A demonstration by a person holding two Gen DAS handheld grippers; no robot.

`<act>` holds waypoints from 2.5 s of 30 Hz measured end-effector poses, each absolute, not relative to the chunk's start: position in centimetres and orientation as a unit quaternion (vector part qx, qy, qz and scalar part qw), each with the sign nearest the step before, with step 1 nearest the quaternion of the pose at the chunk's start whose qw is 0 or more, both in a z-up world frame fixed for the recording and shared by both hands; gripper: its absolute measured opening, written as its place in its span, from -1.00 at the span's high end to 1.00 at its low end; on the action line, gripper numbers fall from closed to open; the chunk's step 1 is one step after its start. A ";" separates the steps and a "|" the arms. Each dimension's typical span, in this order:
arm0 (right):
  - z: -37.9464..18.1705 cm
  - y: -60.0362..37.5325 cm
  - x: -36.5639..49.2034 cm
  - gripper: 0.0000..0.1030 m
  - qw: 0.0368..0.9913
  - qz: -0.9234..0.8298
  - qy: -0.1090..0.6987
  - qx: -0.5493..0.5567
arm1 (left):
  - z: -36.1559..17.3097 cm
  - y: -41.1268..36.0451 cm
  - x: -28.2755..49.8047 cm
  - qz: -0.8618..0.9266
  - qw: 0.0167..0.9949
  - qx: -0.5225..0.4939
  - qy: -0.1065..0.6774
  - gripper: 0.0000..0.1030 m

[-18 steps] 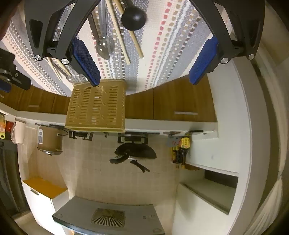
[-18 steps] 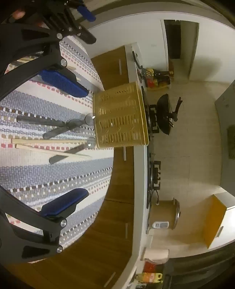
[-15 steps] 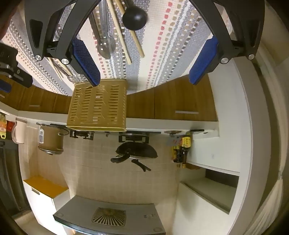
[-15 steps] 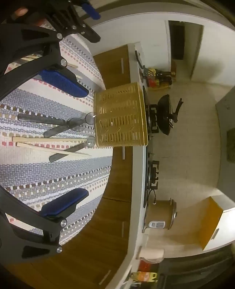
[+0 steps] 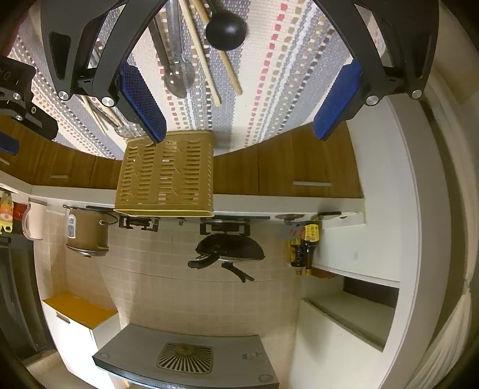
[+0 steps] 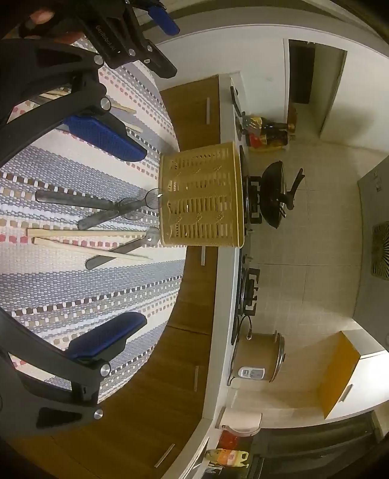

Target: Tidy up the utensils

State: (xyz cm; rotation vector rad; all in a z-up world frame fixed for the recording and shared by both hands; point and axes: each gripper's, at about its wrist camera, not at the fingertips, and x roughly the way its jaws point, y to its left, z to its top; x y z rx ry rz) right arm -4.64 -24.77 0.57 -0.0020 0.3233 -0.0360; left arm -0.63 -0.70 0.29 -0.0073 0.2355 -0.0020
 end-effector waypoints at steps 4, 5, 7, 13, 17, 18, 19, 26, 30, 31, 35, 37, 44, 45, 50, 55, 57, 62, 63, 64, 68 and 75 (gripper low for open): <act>0.7 -24.8 -4.6 -0.85 0.987 -0.014 0.161 -0.001 | 0.1 -0.8 -0.6 -0.002 0.993 -0.004 0.118 -0.85; 0.7 -24.8 -4.7 -0.85 0.987 -0.013 0.161 -0.001 | 0.1 -0.8 -0.6 -0.002 0.993 -0.004 0.119 -0.85; 0.6 -24.8 -4.5 -0.85 0.987 -0.013 0.162 0.001 | 0.1 -0.8 -0.5 -0.002 0.993 -0.003 0.119 -0.85; 0.5 -25.2 -4.3 -0.85 0.986 -0.016 0.167 0.009 | -0.1 -0.8 -0.5 -0.003 0.993 -0.004 0.118 -0.85; 0.4 -25.4 -4.0 -0.85 0.985 -0.016 0.171 0.013 | -0.2 -0.9 -0.4 -0.003 0.993 -0.004 0.119 -0.85; 0.3 -25.4 -4.0 -0.85 0.985 -0.016 0.172 0.013 | -0.2 -0.8 -0.5 -0.003 0.993 -0.004 0.118 -0.85; 0.3 -25.4 -4.0 -0.85 0.985 -0.016 0.172 0.013 | -0.2 -0.8 -0.5 -0.003 0.993 -0.004 0.118 -0.85; 0.0 -25.0 -3.8 -0.85 0.985 -0.018 0.173 0.004 | -0.2 -0.8 -0.4 -0.004 0.993 -0.003 0.119 -0.85; 0.0 -24.9 -3.8 -0.85 0.985 -0.018 0.173 0.005 | -0.2 -0.8 -0.4 -0.004 0.993 -0.004 0.119 -0.85; 0.0 -24.9 -3.8 -0.85 0.985 -0.018 0.173 0.005 | -0.2 -0.8 -0.4 -0.004 0.993 -0.004 0.119 -0.85; 0.0 -25.0 -3.9 -0.85 0.985 -0.017 0.174 0.007 | -0.3 -0.7 -0.4 -0.004 0.993 -0.004 0.119 -0.85; 0.1 -25.1 -3.9 -0.85 0.984 -0.018 0.174 0.008 | -0.3 -0.7 -0.4 -0.004 0.993 -0.005 0.119 -0.85; 0.1 -25.1 -3.9 -0.85 0.984 -0.017 0.177 0.008 | -0.3 -0.7 -0.4 -0.004 0.993 -0.004 0.119 -0.85; 0.1 -25.0 -3.9 -0.85 0.984 -0.017 0.177 0.008 | -0.3 -0.7 -0.4 -0.005 0.993 -0.004 0.119 -0.85; 0.1 -25.1 -3.9 -0.85 0.984 -0.017 0.177 0.009 | -0.4 -0.7 -0.4 -0.005 0.993 -0.004 0.120 -0.85; 0.1 -25.0 -3.8 -0.85 0.984 -0.017 0.179 0.008 | -0.4 -0.7 -0.4 -0.005 0.993 -0.005 0.120 -0.85; 0.1 -25.0 -3.9 -0.85 0.984 -0.016 0.179 0.008 | -0.4 -0.6 -0.4 -0.005 0.993 -0.005 0.120 -0.85; 0.1 -25.0 -3.8 -0.85 0.983 -0.016 0.180 0.007 | -0.4 -0.6 -0.4 -0.005 0.993 -0.005 0.120 -0.85; 0.1 -25.0 -3.8 -0.85 0.983 -0.016 0.180 0.007 | -0.4 -0.6 -0.4 -0.005 0.993 -0.005 0.120 -0.85; 0.1 -25.0 -3.8 -0.85 0.983 -0.016 0.180 0.007 | -0.4 -0.7 -0.4 -0.005 0.993 -0.005 0.120 -0.85; 0.0 -24.9 -3.7 -0.85 0.983 -0.017 0.181 0.006 | -0.3 -0.6 -0.4 -0.005 0.993 -0.005 0.120 -0.85; -0.1 -25.5 -3.5 -0.85 0.983 -0.025 0.182 0.022 | -0.7 -0.5 -0.2 -0.004 0.992 -0.010 0.125 -0.85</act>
